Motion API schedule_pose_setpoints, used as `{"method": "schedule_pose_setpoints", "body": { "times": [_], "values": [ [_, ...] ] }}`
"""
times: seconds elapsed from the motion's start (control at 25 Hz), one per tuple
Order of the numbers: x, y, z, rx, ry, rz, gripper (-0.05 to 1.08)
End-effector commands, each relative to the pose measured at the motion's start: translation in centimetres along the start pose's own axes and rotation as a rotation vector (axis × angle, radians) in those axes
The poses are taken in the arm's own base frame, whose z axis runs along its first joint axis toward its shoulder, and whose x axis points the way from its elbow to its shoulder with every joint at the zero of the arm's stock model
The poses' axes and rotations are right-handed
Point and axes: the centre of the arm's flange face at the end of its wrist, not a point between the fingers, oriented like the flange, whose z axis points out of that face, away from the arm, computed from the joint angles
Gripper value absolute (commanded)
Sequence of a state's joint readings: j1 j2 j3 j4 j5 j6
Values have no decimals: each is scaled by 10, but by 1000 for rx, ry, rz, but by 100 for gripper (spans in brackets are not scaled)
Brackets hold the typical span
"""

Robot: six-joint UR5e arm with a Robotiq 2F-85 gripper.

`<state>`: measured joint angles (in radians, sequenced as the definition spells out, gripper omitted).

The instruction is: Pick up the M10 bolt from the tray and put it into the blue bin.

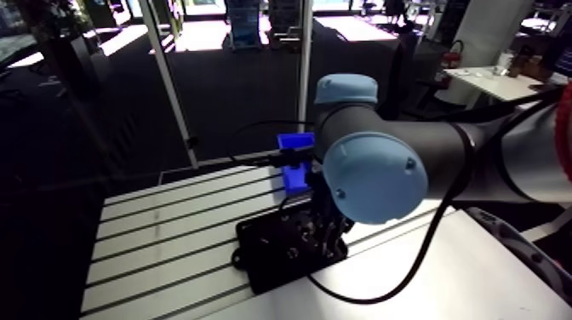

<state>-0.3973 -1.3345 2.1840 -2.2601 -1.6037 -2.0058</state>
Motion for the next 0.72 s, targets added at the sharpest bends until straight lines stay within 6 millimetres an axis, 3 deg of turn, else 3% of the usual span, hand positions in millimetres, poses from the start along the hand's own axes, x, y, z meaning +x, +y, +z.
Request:
{"method": "schedule_pose_setpoints", "body": {
  "times": [0.04,0.44,0.72],
  "values": [
    [0,0,1,1,-2,0,70],
    [1,1,-1,-4,8,0,75],
    [2,1,-2,-5,11,-1,88]
  ]
}}
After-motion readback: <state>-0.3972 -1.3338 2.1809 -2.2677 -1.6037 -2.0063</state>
